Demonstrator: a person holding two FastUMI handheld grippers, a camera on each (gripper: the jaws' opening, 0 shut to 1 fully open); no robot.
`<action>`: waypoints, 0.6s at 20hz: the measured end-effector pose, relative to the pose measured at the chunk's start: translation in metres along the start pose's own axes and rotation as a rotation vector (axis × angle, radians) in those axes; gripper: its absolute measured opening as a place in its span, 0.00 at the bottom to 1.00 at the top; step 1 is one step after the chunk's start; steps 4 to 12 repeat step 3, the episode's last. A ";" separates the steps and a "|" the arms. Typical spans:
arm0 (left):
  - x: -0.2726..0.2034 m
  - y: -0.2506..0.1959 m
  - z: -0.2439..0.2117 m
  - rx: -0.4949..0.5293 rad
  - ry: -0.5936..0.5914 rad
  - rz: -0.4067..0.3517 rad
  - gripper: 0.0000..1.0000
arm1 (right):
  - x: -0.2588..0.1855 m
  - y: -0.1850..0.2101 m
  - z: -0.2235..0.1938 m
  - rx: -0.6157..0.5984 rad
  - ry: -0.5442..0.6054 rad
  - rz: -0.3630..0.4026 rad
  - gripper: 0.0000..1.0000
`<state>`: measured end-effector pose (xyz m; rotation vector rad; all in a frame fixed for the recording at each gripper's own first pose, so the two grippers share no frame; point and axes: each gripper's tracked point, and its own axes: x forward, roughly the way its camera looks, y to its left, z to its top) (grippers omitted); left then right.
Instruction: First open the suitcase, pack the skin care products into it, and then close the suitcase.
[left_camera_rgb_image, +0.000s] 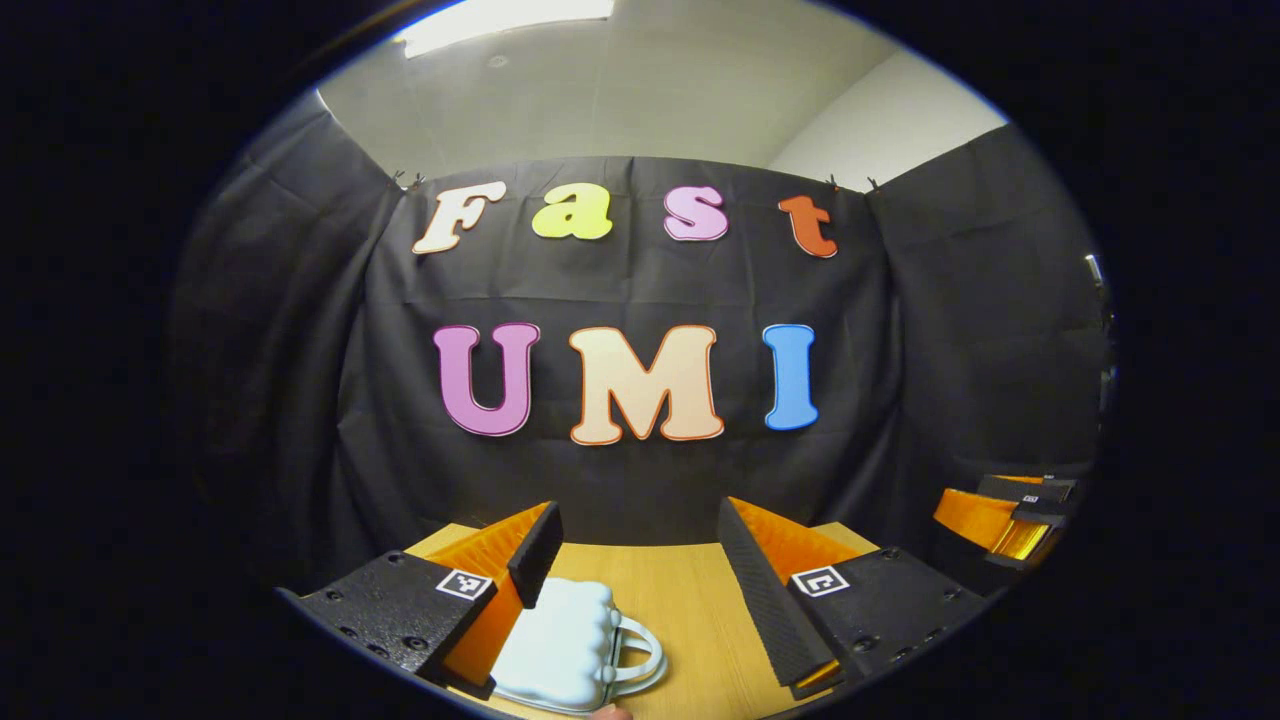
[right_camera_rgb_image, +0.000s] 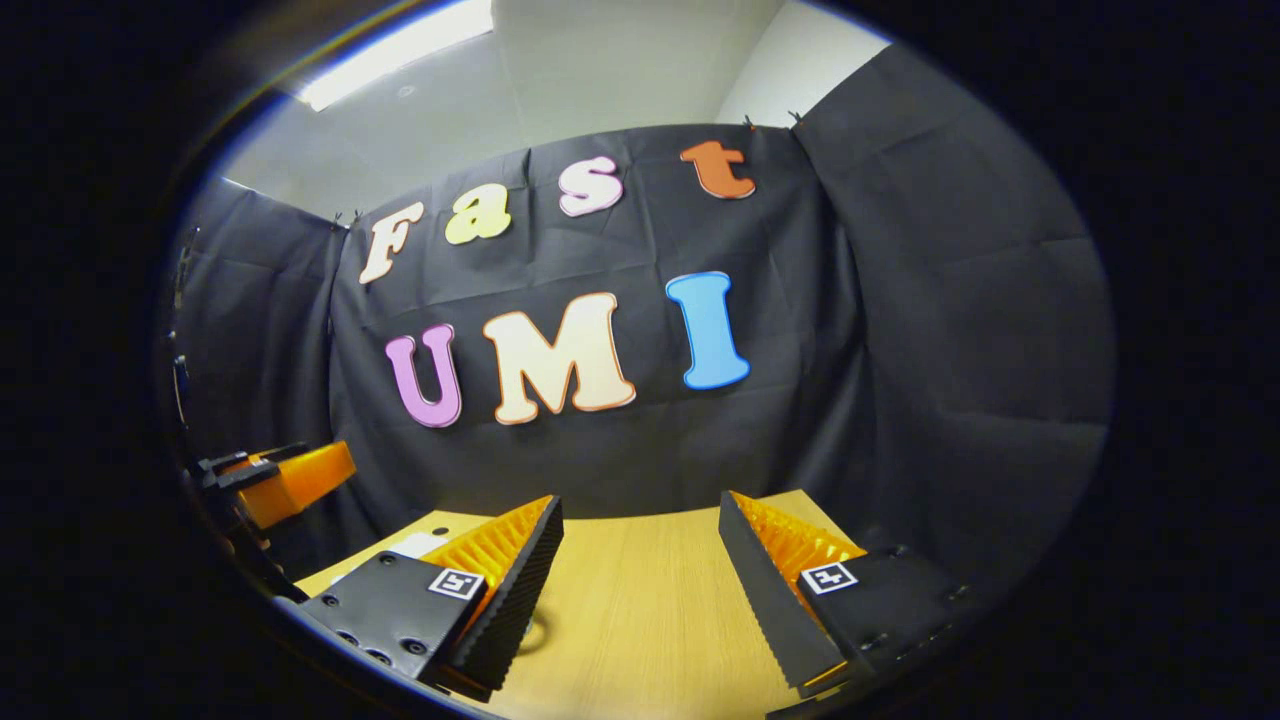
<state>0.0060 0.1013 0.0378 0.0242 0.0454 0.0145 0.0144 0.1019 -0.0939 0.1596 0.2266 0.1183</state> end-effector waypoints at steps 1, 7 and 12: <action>0.000 0.001 0.000 0.004 0.001 -0.009 0.93 | -0.007 0.000 0.008 -0.009 -0.024 -0.009 0.99; -0.003 -0.004 0.000 0.008 0.004 -0.027 0.93 | -0.018 0.001 0.021 -0.025 -0.064 -0.021 0.97; -0.003 -0.004 0.000 0.008 0.004 -0.027 0.93 | -0.018 0.001 0.021 -0.025 -0.064 -0.021 0.97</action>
